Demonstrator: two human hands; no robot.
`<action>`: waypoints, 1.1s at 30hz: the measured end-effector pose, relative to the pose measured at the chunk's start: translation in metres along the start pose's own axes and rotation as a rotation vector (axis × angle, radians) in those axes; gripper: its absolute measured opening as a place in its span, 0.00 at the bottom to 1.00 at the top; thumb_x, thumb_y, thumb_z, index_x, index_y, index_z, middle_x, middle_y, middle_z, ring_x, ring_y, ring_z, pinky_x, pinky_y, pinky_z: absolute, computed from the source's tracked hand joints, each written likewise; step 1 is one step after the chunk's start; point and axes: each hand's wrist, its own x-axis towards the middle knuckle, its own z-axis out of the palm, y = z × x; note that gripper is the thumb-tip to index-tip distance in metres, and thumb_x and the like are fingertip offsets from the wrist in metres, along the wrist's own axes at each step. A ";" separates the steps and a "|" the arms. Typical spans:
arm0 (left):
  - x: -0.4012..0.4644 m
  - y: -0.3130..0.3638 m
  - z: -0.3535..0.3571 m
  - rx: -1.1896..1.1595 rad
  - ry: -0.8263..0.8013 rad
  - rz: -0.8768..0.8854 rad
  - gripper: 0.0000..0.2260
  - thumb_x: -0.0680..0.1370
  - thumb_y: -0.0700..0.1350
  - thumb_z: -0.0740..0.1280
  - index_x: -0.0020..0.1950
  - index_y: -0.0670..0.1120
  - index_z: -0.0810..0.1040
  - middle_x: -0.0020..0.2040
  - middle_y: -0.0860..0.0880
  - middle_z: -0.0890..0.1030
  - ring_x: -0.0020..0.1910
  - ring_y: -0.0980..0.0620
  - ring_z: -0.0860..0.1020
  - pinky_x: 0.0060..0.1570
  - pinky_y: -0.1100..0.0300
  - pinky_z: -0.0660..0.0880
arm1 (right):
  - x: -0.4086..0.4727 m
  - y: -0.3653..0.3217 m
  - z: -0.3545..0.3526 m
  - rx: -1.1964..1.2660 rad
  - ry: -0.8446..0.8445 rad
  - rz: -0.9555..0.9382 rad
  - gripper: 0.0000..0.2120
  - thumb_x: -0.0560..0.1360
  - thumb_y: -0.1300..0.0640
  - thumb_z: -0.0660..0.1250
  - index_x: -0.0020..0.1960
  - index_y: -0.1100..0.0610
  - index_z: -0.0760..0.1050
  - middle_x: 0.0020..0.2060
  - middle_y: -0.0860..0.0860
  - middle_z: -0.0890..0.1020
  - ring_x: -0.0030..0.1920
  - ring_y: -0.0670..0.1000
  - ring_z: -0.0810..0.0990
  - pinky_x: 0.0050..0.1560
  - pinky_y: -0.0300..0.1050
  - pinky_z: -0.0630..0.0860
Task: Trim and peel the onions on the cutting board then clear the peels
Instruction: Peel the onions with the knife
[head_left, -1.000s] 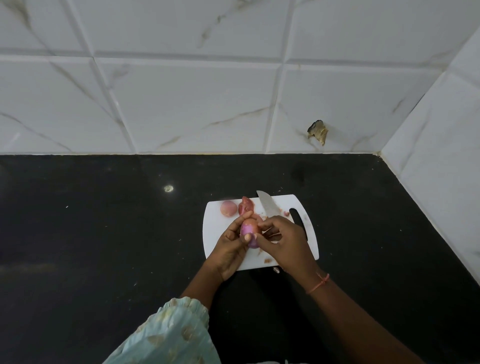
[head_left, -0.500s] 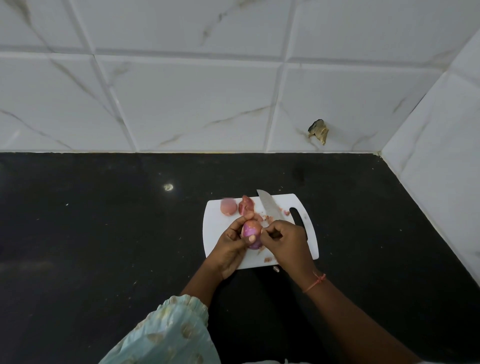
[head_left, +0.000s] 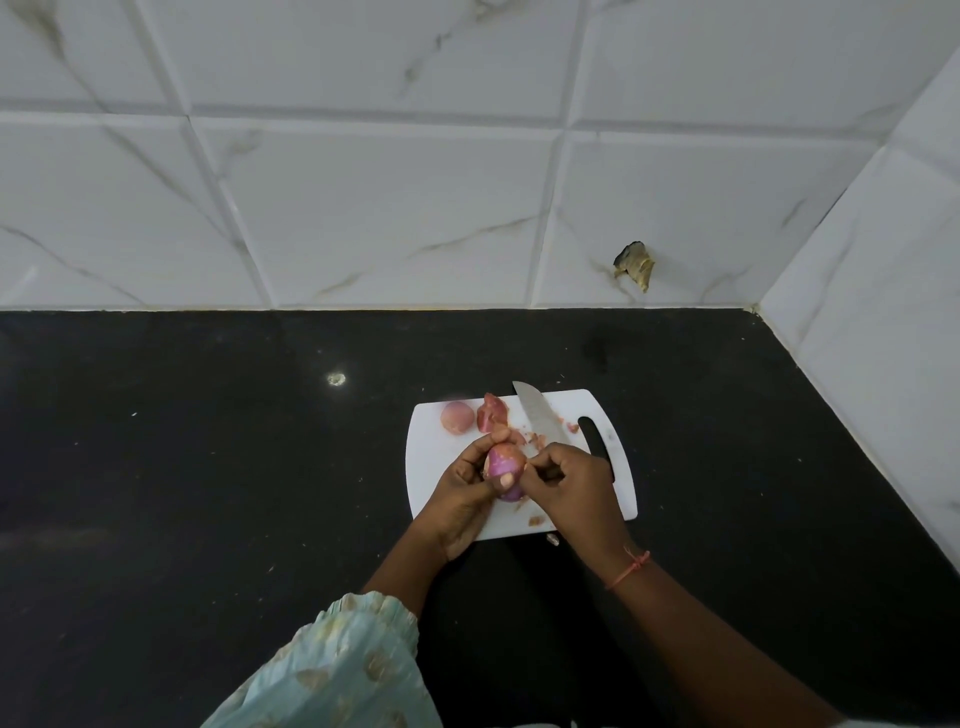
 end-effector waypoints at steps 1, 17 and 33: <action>0.000 0.000 0.001 0.009 0.000 -0.001 0.34 0.60 0.44 0.86 0.63 0.45 0.80 0.70 0.39 0.76 0.69 0.38 0.75 0.63 0.50 0.78 | 0.000 0.001 0.000 -0.007 0.003 -0.006 0.03 0.72 0.62 0.73 0.40 0.60 0.81 0.33 0.47 0.83 0.34 0.42 0.81 0.31 0.33 0.76; -0.003 0.006 0.008 0.021 0.150 -0.005 0.20 0.80 0.52 0.62 0.65 0.40 0.78 0.64 0.37 0.80 0.63 0.42 0.80 0.58 0.53 0.80 | 0.003 0.004 -0.003 0.013 -0.276 -0.212 0.16 0.77 0.57 0.69 0.62 0.44 0.76 0.52 0.37 0.78 0.51 0.45 0.79 0.51 0.40 0.78; -0.001 0.006 0.009 0.117 0.239 -0.074 0.28 0.81 0.60 0.57 0.68 0.39 0.76 0.63 0.37 0.81 0.66 0.40 0.78 0.68 0.47 0.74 | 0.019 -0.004 -0.012 0.047 -0.432 -0.104 0.16 0.79 0.55 0.67 0.65 0.42 0.76 0.59 0.39 0.80 0.61 0.40 0.77 0.58 0.39 0.77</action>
